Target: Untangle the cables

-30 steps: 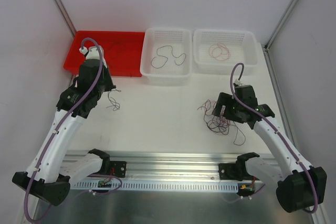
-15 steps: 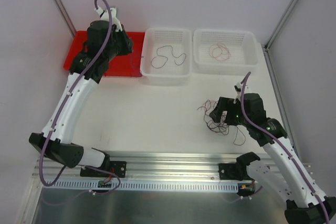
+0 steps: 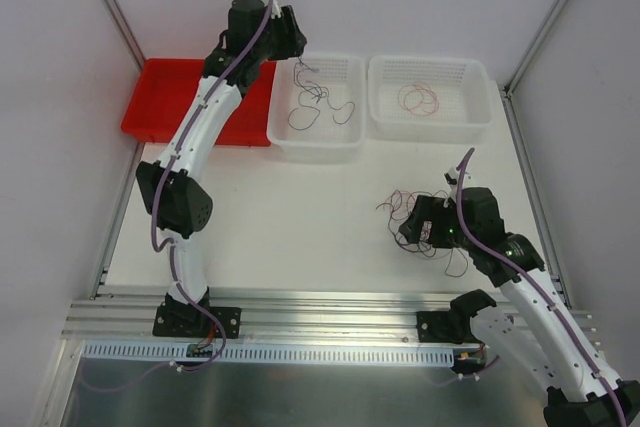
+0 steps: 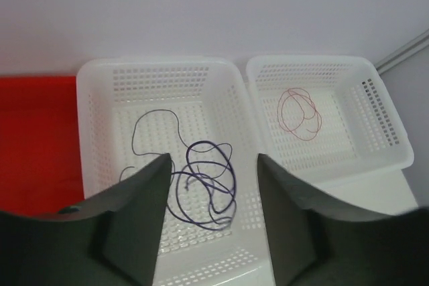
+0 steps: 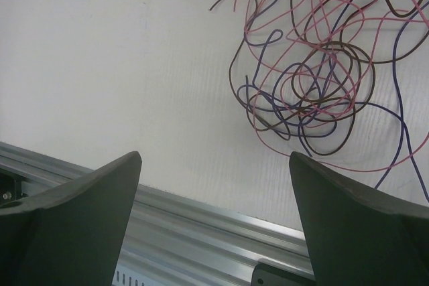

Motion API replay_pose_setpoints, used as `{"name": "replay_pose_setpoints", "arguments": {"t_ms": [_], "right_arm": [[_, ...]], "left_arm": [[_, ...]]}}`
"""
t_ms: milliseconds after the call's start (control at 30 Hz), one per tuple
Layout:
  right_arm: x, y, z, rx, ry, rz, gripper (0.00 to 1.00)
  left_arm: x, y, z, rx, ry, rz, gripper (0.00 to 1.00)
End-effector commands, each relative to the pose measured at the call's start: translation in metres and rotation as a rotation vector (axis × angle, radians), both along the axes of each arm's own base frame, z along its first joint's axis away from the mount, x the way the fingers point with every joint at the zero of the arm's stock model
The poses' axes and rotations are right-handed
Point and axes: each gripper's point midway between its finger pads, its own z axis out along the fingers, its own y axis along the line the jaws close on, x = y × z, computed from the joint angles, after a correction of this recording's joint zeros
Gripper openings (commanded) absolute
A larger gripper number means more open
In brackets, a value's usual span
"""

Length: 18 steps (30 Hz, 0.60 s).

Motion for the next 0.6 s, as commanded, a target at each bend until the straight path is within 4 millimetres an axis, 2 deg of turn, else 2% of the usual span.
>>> {"name": "replay_pose_setpoints", "arguments": {"t_ms": [0, 33, 67, 133, 167, 333, 400, 433, 467, 500, 533, 567], "right_arm": [[0.001, 0.001, -0.002, -0.003, 0.003, -0.001, 0.97], [0.001, 0.001, -0.003, -0.007, 0.006, -0.002, 0.97], [0.002, 0.000, -0.004, -0.010, 0.010, -0.006, 0.97], [0.003, -0.002, -0.004, -0.019, 0.006, -0.010, 0.97], [0.004, -0.004, -0.005, -0.028, 0.003, -0.022, 0.97], [0.013, -0.014, -0.012, -0.086, 0.021, -0.080, 0.97], [0.018, -0.019, -0.017, -0.122, 0.030, -0.106, 0.97], [0.021, -0.022, -0.023, -0.153, 0.061, -0.117, 0.98], [0.024, -0.026, -0.026, -0.177, 0.069, -0.135, 0.98], [0.027, -0.028, -0.029, -0.191, 0.078, -0.150, 0.99], [0.030, -0.028, -0.034, -0.208, 0.097, -0.160, 0.97], [0.033, -0.028, -0.038, -0.215, 0.107, -0.162, 0.95]], "left_arm": [[0.021, -0.009, -0.004, -0.002, -0.034, -0.018, 0.58], [0.025, -0.008, -0.012, 0.026, -0.030, -0.019, 0.74], [0.025, -0.008, -0.021, 0.041, -0.015, -0.021, 0.80], [0.020, -0.005, -0.025, 0.065, -0.010, -0.025, 0.89], [0.012, 0.000, -0.028, 0.079, 0.003, -0.019, 0.94], [-0.028, 0.013, -0.036, 0.110, 0.040, -0.023, 0.99], [-0.056, 0.015, -0.044, 0.112, 0.069, -0.050, 0.99], [-0.074, 0.017, -0.031, 0.095, 0.051, -0.058, 0.99], [-0.087, 0.019, -0.057, 0.110, 0.107, -0.064, 0.99], [-0.099, 0.019, -0.063, 0.111, 0.122, -0.073, 0.99], [-0.123, 0.018, -0.075, 0.114, 0.148, -0.092, 0.99], [-0.136, 0.017, -0.083, 0.114, 0.167, -0.101, 0.99]]}}
